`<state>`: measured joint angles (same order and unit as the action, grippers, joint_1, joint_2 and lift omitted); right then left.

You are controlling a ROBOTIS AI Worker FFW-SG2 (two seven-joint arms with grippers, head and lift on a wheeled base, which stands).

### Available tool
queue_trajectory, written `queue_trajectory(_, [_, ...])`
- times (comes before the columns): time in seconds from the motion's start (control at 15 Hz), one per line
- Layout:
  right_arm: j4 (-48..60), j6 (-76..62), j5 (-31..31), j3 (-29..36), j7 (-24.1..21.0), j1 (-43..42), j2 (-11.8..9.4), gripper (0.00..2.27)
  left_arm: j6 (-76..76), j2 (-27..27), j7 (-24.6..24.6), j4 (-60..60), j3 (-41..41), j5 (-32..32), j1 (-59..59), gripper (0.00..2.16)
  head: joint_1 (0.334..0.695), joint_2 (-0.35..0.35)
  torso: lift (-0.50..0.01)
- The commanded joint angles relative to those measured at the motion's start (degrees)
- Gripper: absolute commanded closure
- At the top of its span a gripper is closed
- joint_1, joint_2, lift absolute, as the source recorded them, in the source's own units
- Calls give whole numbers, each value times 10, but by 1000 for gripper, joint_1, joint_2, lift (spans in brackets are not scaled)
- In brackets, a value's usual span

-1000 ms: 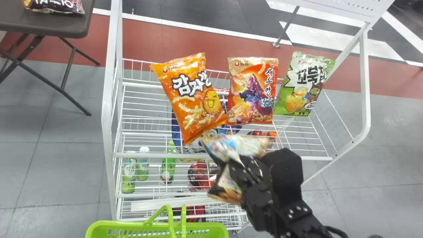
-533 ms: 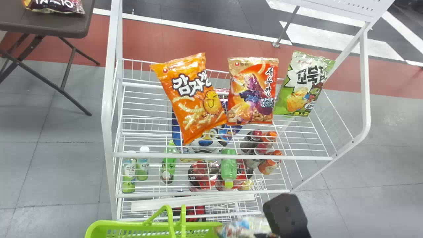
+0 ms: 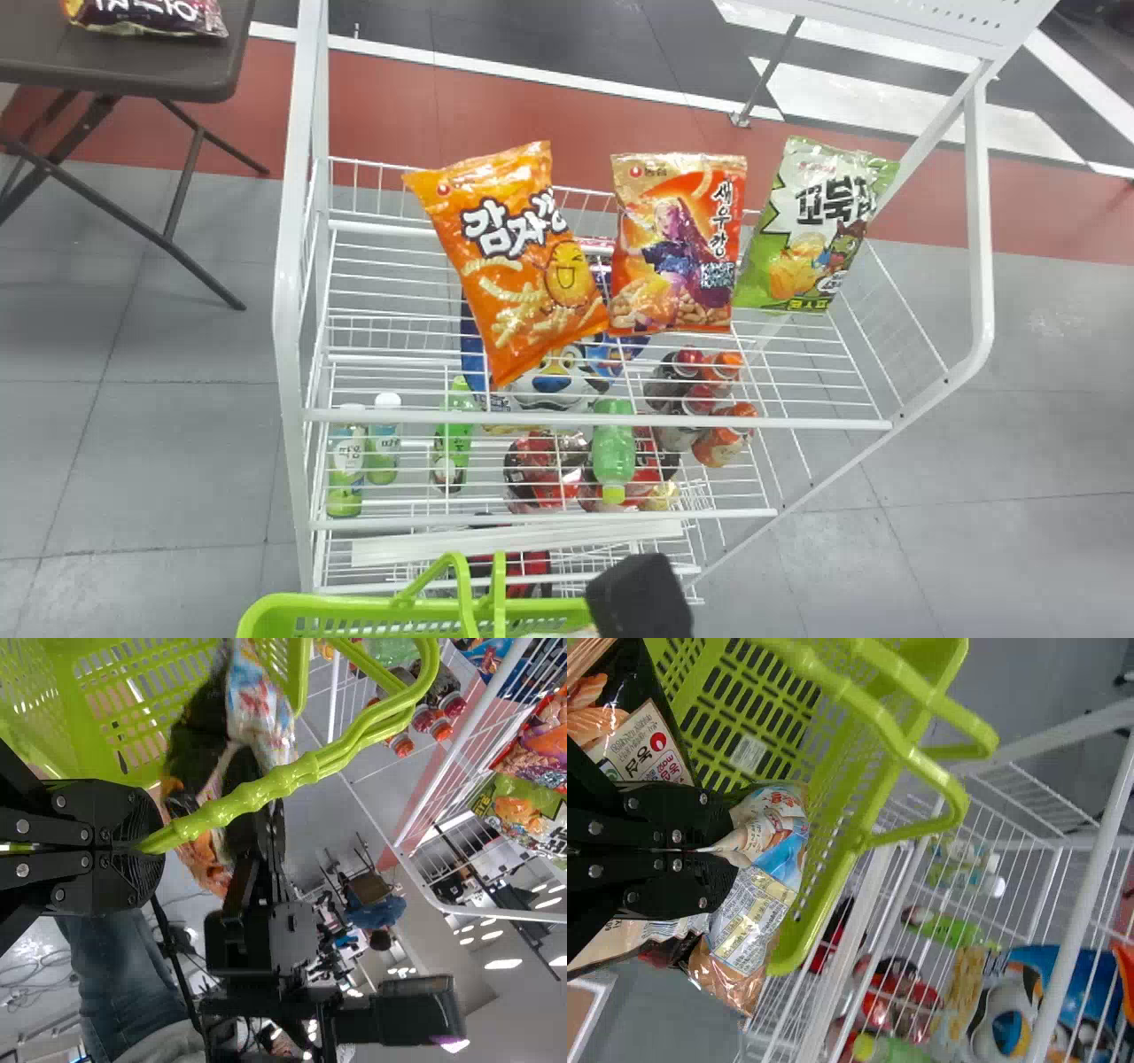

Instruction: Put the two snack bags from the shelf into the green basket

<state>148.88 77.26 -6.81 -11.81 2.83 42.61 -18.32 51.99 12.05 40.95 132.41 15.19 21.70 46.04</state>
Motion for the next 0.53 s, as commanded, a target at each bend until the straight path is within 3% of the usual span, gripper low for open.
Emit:
queue_trajectory(0.0, [-61, -84, -4, -30, 1, -26, 4, 2162, 0, 1, 0, 1, -1, 0, 1, 1659, 695, -350, -11])
queue_trajectory(0.07, [-83, -100, -4, -37, 3, -40, 5, 1679, 0, 1, 0, 1, -1, 0, 1, 1659, 695, -350, -11])
queue_trajectory(0.13, [-99, -100, -8, -41, 14, -53, 7, 748, 0, 0, 0, 1, 0, -1, 1, 1659, 695, -350, -11])
queue_trajectory(0.2, [-112, -89, -17, -36, 33, -62, 14, 73, 0, 0, 0, 1, 0, -1, 1, 1659, 695, -350, -11])
queue_trajectory(0.27, [-117, -43, -36, -25, 45, -75, 15, -1, 0, 1, 0, 0, 0, -1, 0, 1659, 695, -350, -11])
queue_trajectory(0.47, [-104, -29, -36, -4, 46, -73, 15, 53, 0, 0, 0, 0, 0, -1, -1, 1659, 695, -350, -11])
